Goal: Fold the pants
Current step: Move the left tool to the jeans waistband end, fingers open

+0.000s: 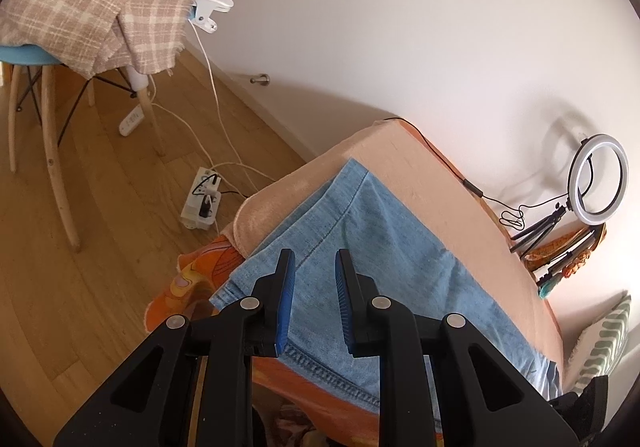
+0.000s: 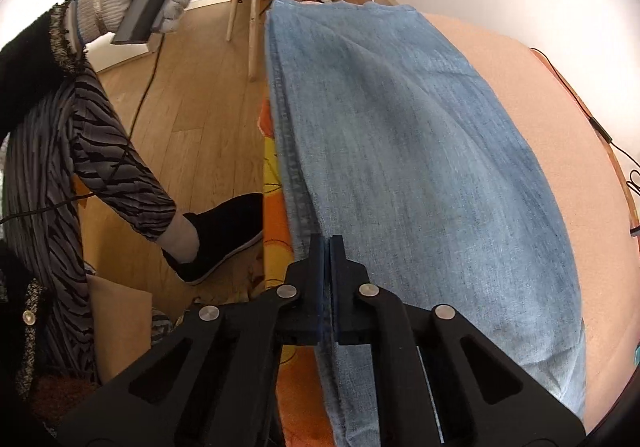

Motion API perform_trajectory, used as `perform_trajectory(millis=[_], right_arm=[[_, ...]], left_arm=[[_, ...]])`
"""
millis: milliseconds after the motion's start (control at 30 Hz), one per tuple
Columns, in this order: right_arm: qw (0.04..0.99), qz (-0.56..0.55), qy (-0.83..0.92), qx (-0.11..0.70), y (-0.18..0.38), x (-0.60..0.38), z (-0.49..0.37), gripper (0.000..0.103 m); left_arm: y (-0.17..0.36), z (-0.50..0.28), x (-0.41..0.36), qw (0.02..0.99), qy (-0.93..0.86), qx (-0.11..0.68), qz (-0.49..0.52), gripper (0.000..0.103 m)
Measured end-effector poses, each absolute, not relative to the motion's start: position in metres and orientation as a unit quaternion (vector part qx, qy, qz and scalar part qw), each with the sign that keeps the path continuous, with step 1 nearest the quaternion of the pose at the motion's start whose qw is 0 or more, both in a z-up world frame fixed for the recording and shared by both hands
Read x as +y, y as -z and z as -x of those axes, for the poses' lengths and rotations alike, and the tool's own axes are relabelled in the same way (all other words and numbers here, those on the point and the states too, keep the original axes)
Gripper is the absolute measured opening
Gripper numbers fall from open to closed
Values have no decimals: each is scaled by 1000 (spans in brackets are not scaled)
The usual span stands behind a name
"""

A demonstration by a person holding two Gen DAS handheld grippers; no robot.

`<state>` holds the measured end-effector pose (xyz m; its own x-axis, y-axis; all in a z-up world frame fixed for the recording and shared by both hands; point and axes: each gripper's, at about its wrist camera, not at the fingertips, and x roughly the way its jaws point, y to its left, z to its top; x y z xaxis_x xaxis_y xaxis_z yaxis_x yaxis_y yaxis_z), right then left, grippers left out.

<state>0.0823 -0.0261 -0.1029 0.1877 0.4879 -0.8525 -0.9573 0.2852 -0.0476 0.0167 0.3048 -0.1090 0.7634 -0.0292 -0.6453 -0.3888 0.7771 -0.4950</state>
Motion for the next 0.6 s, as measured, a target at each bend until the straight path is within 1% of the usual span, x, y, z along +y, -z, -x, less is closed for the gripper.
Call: perform_trajectory(millis=[100,167,200,233,300,333,367,400,433,467,500,600], right_arm=[[699,312,-527,369,97,-28,-73,4],[709,321,-508,370,101,-26,-76,4],[719,322,-491,371,105,-26,-79,4],[718,312,-490,383,107,-26,-83,4],[717,285,-499,394,106,-30,-85,4],[719,279,-501,393,105,-32,-84,6],[723,275,-501,389,102,-35,-82,12],[728,270,-499,384,99,-39,-79,24],[734,266,-497,378,96,-43,-77,32],[742,260,-496,369,92,-49,-74,46],[749,252,-496,360,88,-54,-70,51],[756,238,-497,352,78,-64,-67,51]], left_arm=[[110,-14,308,880,-106,328,325,25],[113,-11,309,875,-97,330,341,26],[115,-10,309,870,-89,333,351,32],[117,-8,309,866,-85,336,361,41],[122,-4,309,858,-79,341,377,47],[126,-1,310,852,-74,343,389,47],[129,1,310,846,-71,345,400,48],[134,3,311,840,-71,346,411,48],[140,5,313,832,-73,348,425,48],[145,7,313,825,-74,348,439,48],[151,9,314,817,-72,349,453,48],[163,8,315,804,-63,349,478,48]])
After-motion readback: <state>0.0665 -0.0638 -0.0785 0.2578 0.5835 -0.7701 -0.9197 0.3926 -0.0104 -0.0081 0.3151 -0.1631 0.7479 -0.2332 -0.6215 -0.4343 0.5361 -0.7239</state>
